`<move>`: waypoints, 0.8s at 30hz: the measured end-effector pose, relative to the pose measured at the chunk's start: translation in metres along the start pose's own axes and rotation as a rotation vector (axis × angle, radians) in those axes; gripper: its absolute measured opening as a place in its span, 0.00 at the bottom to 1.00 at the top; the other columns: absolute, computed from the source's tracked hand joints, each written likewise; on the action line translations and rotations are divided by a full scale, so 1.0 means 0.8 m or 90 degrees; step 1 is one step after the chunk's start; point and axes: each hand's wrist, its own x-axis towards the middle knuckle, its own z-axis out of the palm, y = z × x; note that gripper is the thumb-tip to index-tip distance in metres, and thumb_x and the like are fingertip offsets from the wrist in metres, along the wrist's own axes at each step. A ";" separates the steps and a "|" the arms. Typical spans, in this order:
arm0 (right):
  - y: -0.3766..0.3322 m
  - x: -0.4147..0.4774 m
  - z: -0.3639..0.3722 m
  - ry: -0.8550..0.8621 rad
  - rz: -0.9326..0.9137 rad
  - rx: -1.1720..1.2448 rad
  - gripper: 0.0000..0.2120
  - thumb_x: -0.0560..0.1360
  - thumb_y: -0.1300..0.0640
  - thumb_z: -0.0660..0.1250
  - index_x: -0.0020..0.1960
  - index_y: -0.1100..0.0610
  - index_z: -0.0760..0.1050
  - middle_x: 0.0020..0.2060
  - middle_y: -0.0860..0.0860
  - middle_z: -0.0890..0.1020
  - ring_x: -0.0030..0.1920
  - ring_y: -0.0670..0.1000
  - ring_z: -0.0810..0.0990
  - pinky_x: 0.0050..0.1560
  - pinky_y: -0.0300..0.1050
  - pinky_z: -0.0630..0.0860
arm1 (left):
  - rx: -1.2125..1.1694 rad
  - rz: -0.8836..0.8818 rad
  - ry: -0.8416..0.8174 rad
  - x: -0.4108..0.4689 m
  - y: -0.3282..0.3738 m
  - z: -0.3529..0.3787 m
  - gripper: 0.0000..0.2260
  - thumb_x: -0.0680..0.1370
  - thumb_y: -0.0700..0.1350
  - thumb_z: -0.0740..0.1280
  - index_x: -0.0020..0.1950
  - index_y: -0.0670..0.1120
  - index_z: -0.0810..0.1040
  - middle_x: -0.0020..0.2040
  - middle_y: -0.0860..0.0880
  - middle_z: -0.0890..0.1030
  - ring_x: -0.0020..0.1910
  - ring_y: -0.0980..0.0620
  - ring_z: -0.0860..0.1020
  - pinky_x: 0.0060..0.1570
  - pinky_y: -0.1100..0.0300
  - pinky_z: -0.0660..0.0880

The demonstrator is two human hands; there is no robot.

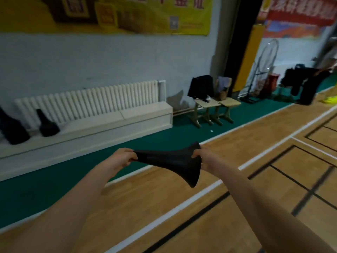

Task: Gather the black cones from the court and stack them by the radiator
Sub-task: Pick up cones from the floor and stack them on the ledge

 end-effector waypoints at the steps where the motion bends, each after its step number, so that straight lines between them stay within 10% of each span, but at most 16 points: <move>1: -0.011 0.018 0.032 -0.015 -0.012 -0.013 0.19 0.74 0.68 0.60 0.64 0.61 0.69 0.57 0.59 0.76 0.58 0.59 0.75 0.44 0.46 0.76 | -0.006 -0.004 0.014 0.010 -0.006 -0.032 0.02 0.76 0.38 0.65 0.44 0.43 0.76 0.44 0.41 0.73 0.44 0.47 0.68 0.44 0.54 0.64; 9: -0.071 0.127 0.200 -0.127 -0.025 -0.080 0.21 0.72 0.69 0.61 0.64 0.61 0.69 0.58 0.62 0.76 0.58 0.61 0.76 0.57 0.54 0.76 | -0.088 -0.055 0.155 0.062 -0.045 -0.189 0.08 0.74 0.35 0.65 0.52 0.41 0.77 0.43 0.42 0.76 0.41 0.50 0.73 0.43 0.59 0.70; 15: -0.106 0.218 0.253 -0.202 -0.012 -0.112 0.17 0.73 0.69 0.60 0.62 0.63 0.70 0.53 0.61 0.75 0.53 0.59 0.76 0.40 0.45 0.74 | -0.171 -0.084 0.207 0.134 -0.054 -0.233 0.09 0.75 0.34 0.65 0.54 0.41 0.75 0.45 0.44 0.76 0.39 0.53 0.74 0.56 0.57 0.73; 24: -0.187 0.390 0.305 -0.285 -0.025 -0.127 0.16 0.73 0.70 0.59 0.60 0.63 0.71 0.55 0.63 0.77 0.54 0.61 0.77 0.47 0.48 0.77 | -0.265 -0.106 0.235 0.260 -0.014 -0.287 0.05 0.78 0.37 0.63 0.54 0.40 0.74 0.49 0.42 0.78 0.48 0.48 0.78 0.58 0.56 0.72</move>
